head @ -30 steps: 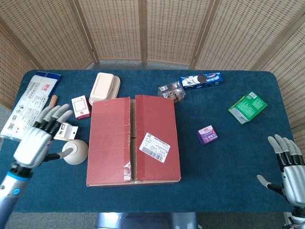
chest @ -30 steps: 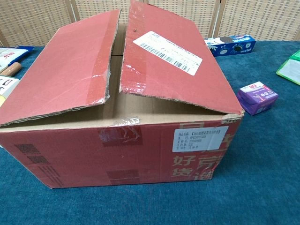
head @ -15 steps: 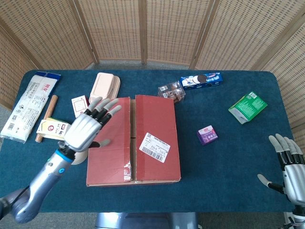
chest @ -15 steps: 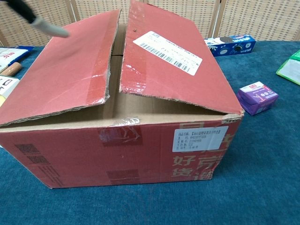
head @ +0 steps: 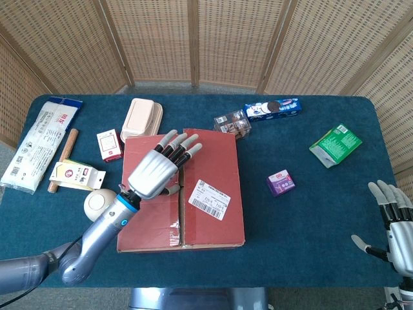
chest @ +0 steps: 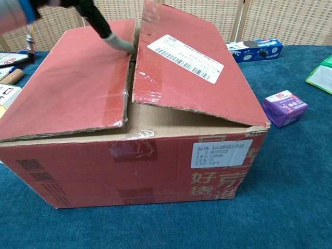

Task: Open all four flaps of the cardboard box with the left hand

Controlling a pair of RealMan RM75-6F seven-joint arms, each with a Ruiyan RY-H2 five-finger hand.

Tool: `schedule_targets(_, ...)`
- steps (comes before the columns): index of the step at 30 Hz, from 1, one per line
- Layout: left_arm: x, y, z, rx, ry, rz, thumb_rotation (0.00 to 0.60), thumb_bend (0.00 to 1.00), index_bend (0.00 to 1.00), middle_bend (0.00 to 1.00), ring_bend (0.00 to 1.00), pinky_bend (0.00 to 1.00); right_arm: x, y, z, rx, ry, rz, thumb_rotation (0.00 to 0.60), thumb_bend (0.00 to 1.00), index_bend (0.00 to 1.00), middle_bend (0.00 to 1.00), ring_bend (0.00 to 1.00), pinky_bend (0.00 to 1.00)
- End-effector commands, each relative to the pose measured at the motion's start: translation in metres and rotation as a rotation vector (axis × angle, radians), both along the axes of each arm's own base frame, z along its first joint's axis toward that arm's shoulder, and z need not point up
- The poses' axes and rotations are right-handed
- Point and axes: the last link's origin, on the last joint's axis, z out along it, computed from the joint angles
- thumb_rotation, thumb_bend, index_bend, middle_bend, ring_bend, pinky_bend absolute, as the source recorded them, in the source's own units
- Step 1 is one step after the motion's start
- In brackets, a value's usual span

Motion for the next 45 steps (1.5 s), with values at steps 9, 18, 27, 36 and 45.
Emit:
schedule_targets(9,0.029,0.004,-0.021,0.065,-0.031,-0.047,0.6,0.0,0.0,0.0,0.0,0.0,0.0,0.0,0.002,0.0,-0.01,0.003,0.6,0.0,0.0,0.0,0.0,0.09)
schedule_targets(18,0.062,0.007,-0.029,0.097,-0.065,-0.102,0.6,0.0,0.0,0.0,0.0,0.0,0.0,0.0,0.001,0.004,-0.011,0.006,0.6,0.0,0.0,0.0,0.0,0.09)
schedule_targets(27,0.109,0.006,-0.014,0.138,-0.193,-0.161,0.6,0.0,0.0,0.0,0.0,0.0,-0.001,0.001,0.004,0.004,-0.026,0.002,0.6,0.0,0.0,0.0,0.0,0.09)
schedule_targets(36,0.16,0.009,-0.005,0.177,-0.23,-0.227,0.6,0.0,0.0,0.0,0.0,0.0,-0.002,0.0,0.004,0.012,-0.026,-0.004,0.6,0.0,0.0,0.0,0.0,0.09)
schedule_targets(45,0.188,0.008,-0.05,0.125,-0.206,-0.178,0.6,0.0,0.0,0.0,0.0,0.0,-0.005,-0.002,0.002,0.021,-0.023,-0.011,0.6,0.0,0.0,0.0,0.0,0.09)
